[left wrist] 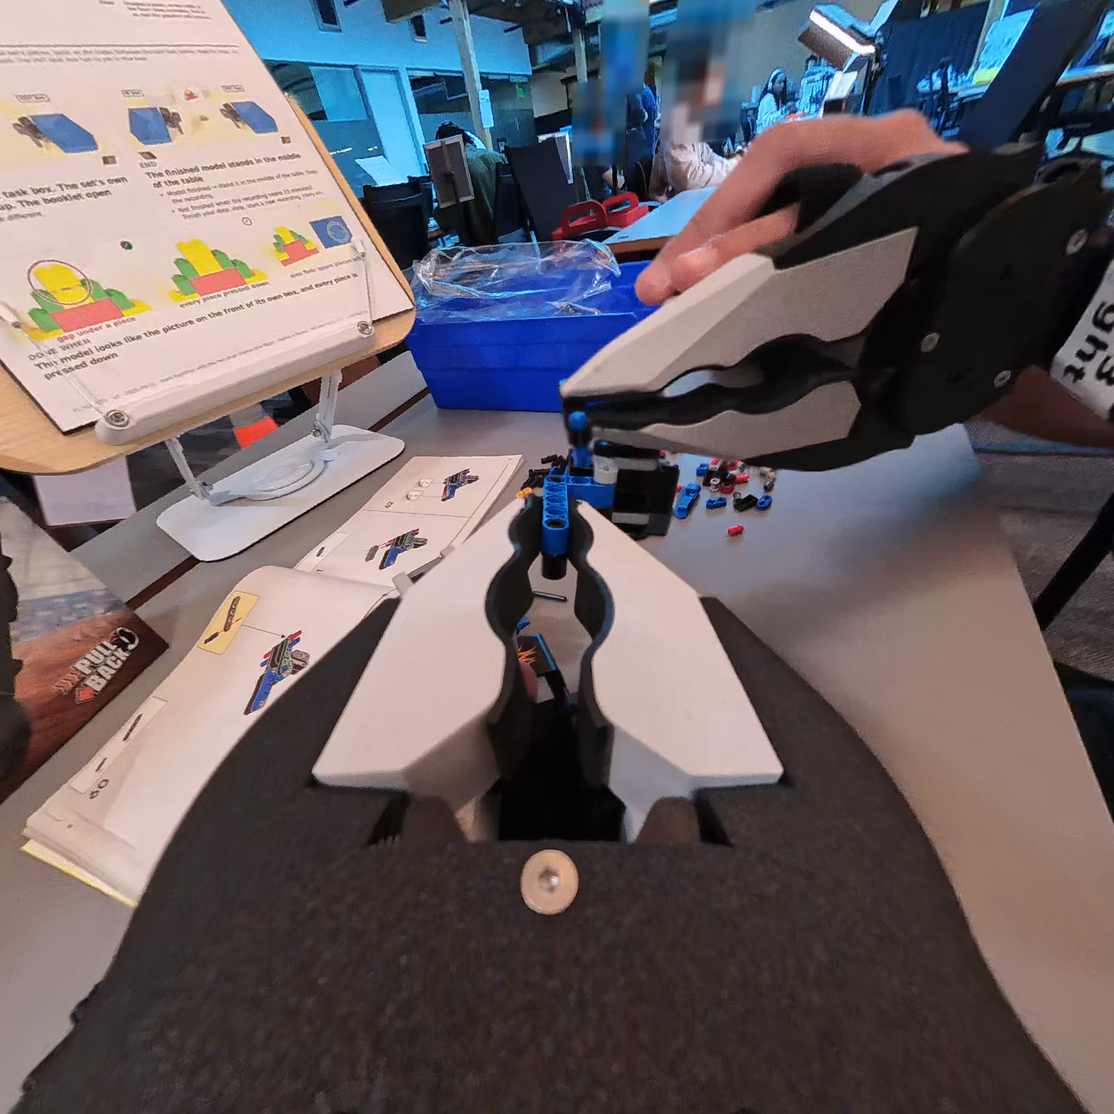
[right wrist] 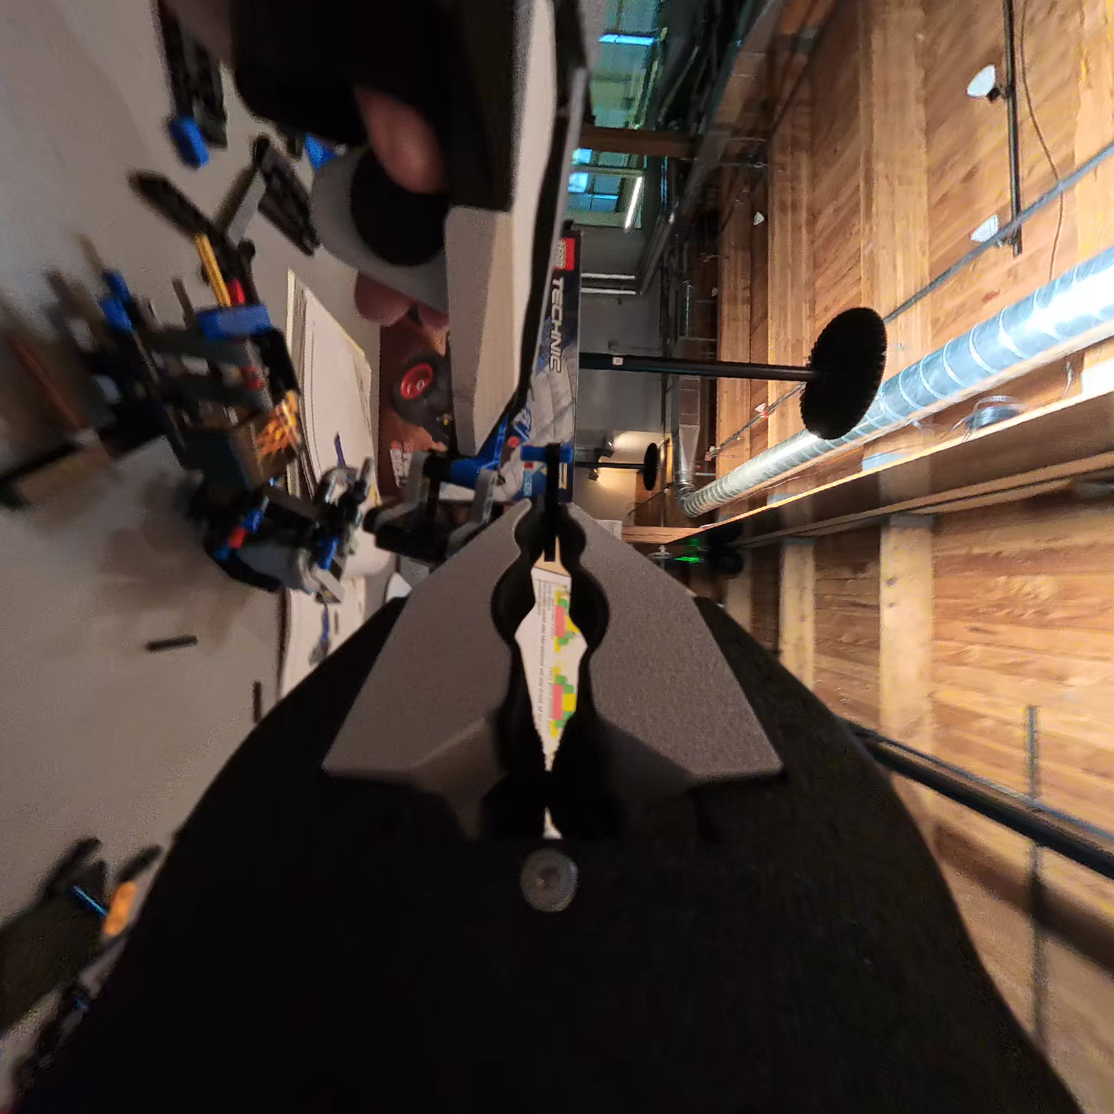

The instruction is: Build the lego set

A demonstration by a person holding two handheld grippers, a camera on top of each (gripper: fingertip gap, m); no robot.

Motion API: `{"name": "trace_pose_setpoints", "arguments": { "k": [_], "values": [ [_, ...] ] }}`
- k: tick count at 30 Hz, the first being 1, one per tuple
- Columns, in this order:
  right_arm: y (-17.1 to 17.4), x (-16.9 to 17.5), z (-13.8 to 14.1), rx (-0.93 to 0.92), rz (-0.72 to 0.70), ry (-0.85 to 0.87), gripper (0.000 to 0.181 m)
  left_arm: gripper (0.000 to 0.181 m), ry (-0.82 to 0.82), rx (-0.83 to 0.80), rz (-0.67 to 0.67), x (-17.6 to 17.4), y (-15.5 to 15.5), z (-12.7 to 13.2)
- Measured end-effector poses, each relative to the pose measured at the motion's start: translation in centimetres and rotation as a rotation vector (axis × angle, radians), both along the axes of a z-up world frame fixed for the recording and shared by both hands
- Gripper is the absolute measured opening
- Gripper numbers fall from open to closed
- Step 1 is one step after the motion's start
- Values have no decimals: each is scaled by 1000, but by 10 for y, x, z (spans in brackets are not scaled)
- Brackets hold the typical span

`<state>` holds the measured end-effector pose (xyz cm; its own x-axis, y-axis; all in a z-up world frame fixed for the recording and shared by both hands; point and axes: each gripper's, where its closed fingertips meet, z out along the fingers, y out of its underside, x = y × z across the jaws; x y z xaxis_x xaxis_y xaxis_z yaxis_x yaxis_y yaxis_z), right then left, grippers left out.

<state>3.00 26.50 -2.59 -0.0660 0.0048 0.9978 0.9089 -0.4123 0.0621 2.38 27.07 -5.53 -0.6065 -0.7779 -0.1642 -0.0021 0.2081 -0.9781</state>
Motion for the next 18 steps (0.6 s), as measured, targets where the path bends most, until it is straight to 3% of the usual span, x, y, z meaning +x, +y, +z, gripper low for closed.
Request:
{"name": "trace_pose_setpoints", "arguments": {
  "k": [7,18],
  "values": [
    [0,1,-14,-178,-41,-124,3,6,-1,51,23,3,1,-7],
    [-2,11,-16,-224,-109,-205,2,5,13,46,30,5,2,-9]
  ]
}}
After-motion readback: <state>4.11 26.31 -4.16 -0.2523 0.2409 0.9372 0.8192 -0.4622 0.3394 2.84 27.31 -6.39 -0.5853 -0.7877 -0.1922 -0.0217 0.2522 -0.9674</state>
